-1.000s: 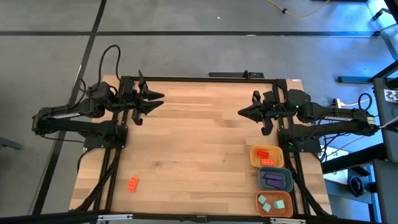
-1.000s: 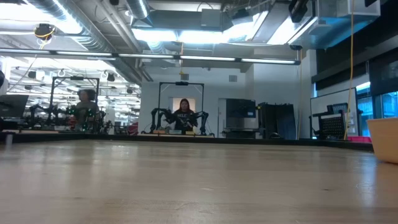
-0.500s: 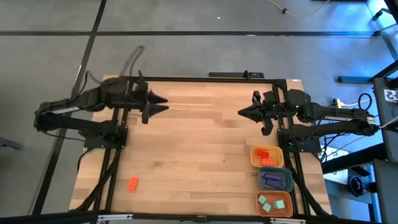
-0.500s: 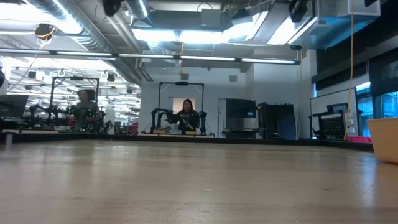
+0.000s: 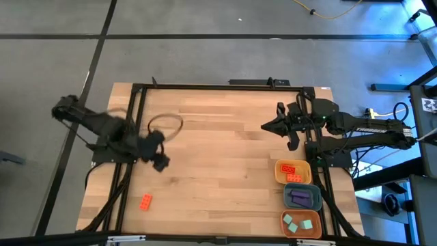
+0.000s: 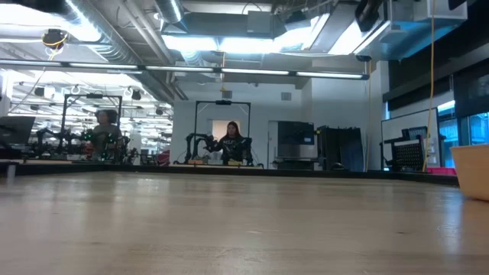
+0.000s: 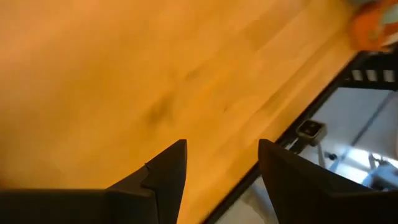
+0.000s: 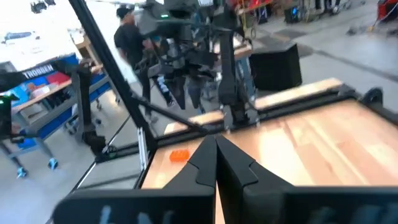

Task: Sort & place blocks by color
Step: Put the orange game piece into the yellow bin

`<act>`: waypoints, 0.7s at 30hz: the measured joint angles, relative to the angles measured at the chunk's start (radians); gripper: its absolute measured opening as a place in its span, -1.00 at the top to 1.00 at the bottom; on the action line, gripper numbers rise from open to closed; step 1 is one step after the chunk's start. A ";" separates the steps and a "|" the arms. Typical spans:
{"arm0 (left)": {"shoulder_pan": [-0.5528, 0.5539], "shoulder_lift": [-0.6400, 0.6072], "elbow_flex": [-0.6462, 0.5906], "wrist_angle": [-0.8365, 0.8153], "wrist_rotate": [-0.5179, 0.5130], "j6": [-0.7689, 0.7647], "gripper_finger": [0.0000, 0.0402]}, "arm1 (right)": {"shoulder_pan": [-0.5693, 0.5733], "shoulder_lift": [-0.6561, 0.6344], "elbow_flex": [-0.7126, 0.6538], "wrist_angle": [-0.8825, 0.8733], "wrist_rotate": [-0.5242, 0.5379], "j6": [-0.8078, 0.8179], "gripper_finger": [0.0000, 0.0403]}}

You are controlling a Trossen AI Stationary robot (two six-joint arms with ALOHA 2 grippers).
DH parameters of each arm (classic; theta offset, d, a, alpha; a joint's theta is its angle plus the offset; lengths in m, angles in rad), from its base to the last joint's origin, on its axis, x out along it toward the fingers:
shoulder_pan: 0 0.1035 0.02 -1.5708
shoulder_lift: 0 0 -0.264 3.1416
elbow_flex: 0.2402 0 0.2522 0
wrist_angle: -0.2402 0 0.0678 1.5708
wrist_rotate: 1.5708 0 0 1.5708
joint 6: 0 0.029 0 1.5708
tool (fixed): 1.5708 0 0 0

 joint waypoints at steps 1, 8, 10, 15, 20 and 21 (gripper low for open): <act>-0.058 0.019 -0.004 -0.001 -0.019 -0.088 0.05 | 0.000 0.000 0.000 -0.016 -0.008 0.001 1.00; -0.392 0.218 -0.008 0.012 -0.004 -0.596 0.05 | 0.000 0.000 0.000 -0.045 -0.091 -0.006 1.00; -0.451 0.275 -0.008 0.037 0.015 -0.695 0.05 | 0.000 0.000 0.000 -0.045 -0.099 -0.019 1.00; -0.549 0.377 -0.009 0.089 0.045 -0.863 0.05 | 0.000 0.000 0.000 -0.045 -0.103 -0.040 1.00; -0.558 0.448 -0.009 0.082 0.073 -0.870 0.05 | 0.000 0.000 0.000 -0.045 -0.103 -0.052 1.00; -0.558 0.461 -0.009 0.079 0.071 -0.871 0.05 | 0.000 0.000 0.000 -0.045 -0.103 -0.052 1.00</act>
